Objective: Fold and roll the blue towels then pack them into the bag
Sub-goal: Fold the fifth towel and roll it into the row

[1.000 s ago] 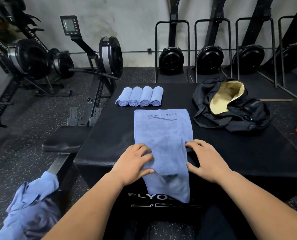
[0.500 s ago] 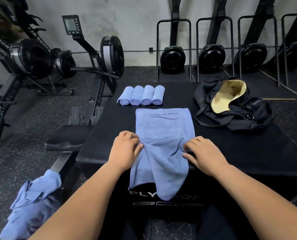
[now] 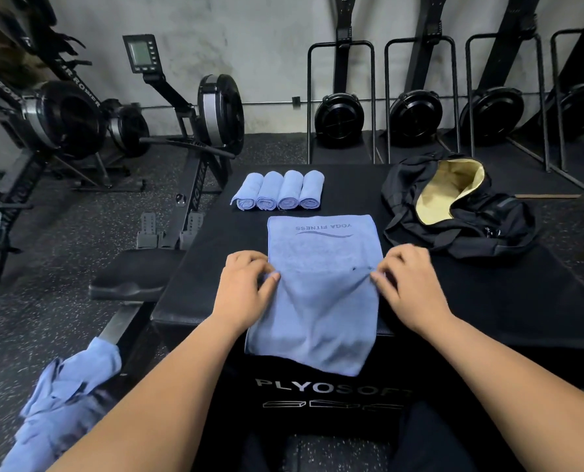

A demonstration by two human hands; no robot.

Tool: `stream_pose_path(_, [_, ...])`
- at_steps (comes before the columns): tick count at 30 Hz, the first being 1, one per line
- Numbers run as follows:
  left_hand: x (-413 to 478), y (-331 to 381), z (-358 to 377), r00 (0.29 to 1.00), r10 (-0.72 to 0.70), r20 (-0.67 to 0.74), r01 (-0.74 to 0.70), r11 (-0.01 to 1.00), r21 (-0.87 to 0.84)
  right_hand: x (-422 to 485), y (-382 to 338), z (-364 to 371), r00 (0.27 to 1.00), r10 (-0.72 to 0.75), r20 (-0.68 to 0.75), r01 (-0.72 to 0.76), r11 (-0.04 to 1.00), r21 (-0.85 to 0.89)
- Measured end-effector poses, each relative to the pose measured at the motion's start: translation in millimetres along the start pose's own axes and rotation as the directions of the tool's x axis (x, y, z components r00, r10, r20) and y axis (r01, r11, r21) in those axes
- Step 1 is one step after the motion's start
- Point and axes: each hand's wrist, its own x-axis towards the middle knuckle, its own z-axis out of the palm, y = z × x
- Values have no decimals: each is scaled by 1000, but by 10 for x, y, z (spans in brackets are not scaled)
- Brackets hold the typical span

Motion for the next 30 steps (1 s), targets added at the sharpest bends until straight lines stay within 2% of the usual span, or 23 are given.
stream_pose_path(2, [178, 136, -67, 994, -33, -100, 32, 999, -3, 177, -28, -69, 973, 195, -125, -191, 981, 46])
stream_pose_path(5, [360, 297, -33, 992, -71, -105, 87, 985, 149, 348, -109, -34, 936, 337, -96, -344, 937, -65])
stream_pose_path(6, [370, 318, 3, 996, -59, -73, 74, 973, 218, 356, -135, 3, 947, 319, -49, -322, 940, -113])
stream_pose_path(8, [311, 291, 92, 999, 7, 41, -18, 960, 280, 277, -157, 86, 984, 150, 96, -132, 976, -176])
stream_pose_path(10, [151, 194, 170, 975, 104, 194, -146, 964, 220, 103, -109, 130, 966, -86, 246, 126, 980, -155])
stream_pose_path(11, [51, 137, 188, 955, 149, 256, -195, 967, 162, 3, -77, 126, 946, -157, 283, 195, 974, -113])
stream_pose_path(14, [-192, -6, 129, 929, 215, 301, -245, 967, 67, -259, 44, 40, 931, -221, 292, 245, 968, -48])
stream_pose_path(19, [-364, -192, -74, 876, 321, 360, -411, 888, 208, -431, 233, -78, 876, -316, 364, 358, 932, -52])
stream_pose_path(23, [-323, -195, -98, 874, 380, 303, -457, 855, 246, -321, 167, -22, 872, -421, 249, 453, 887, -87])
stream_pose_path(25, [-254, -143, -71, 881, 409, 239, -460, 858, 228, -258, 115, -18, 906, -390, 164, 408, 907, -100])
stream_pose_path(26, [-207, -104, -62, 898, 400, 186, -435, 872, 224, -222, 99, -27, 937, -329, 115, 341, 934, -104])
stream_pose_path(28, [-93, 1, -69, 957, 286, 42, -289, 938, 192, -137, 63, -64, 993, -117, -9, 116, 990, -78])
stream_pose_path(30, [21, 102, -81, 990, 110, -88, -99, 988, 120, -31, 14, -96, 991, 95, -92, -96, 995, -5])
